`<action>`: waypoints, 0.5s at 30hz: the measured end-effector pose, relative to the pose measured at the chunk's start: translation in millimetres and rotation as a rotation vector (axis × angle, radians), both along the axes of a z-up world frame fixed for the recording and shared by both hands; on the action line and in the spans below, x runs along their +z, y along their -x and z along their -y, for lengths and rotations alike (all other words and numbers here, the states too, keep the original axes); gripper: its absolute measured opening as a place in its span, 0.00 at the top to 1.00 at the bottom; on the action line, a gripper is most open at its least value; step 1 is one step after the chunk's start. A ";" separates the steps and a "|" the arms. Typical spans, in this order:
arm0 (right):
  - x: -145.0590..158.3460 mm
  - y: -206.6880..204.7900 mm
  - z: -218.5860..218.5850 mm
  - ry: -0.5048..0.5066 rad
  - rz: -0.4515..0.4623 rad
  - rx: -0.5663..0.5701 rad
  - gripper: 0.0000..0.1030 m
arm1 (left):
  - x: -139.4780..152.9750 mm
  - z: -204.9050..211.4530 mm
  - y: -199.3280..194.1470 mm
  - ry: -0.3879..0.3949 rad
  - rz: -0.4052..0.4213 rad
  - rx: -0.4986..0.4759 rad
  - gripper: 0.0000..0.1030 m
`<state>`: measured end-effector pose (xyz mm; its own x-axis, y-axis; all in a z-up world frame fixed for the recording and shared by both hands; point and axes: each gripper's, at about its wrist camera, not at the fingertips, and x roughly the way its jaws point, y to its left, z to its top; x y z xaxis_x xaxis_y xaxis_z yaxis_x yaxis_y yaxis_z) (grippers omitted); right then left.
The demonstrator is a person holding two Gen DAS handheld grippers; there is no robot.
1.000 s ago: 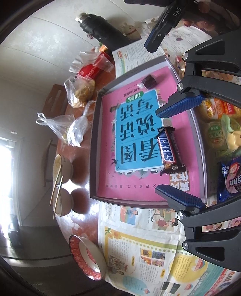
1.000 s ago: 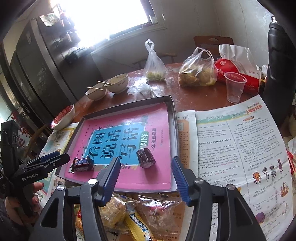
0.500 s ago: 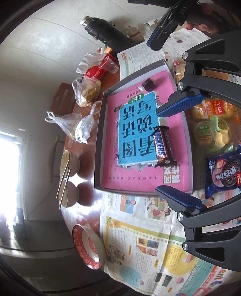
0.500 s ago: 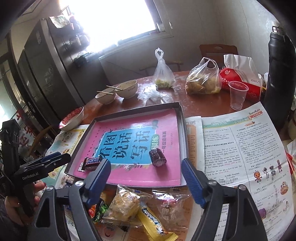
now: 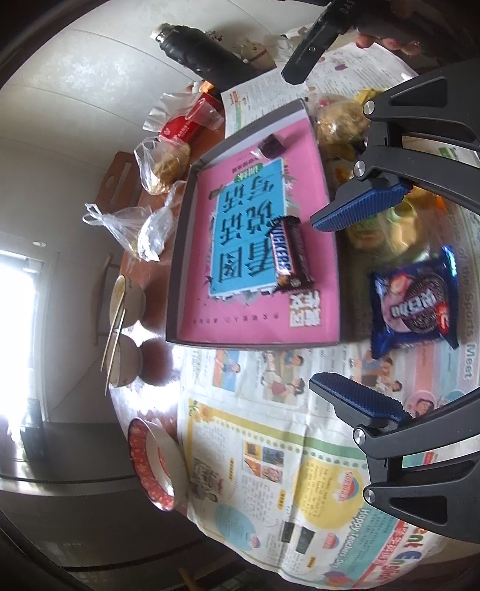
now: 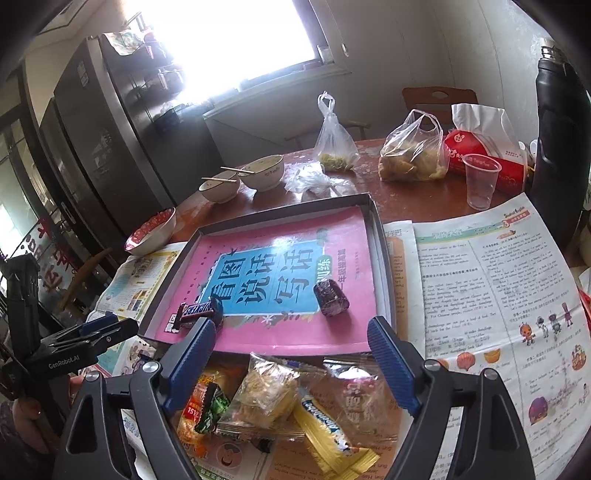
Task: Organize snacks
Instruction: 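Withdraw both open tools from the tray back toward the snack pile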
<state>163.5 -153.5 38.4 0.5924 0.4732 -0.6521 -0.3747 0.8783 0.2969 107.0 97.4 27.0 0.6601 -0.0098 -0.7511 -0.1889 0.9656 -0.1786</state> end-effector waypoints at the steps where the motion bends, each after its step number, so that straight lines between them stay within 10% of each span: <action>1: -0.6 0.5 0.0 0.001 -0.002 -0.001 0.18 | -1.5 -0.1 1.0 0.000 -0.003 -0.002 0.22; 15: -4.9 11.5 -2.4 0.009 0.011 -0.006 0.15 | -16.8 4.4 10.9 0.000 -0.016 -0.026 0.22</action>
<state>152.0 -151.1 33.5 0.6025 0.4637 -0.6496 -0.3731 0.8831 0.2844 96.1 93.0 10.2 0.6478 -0.0267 -0.7614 -0.1662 0.9703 -0.1755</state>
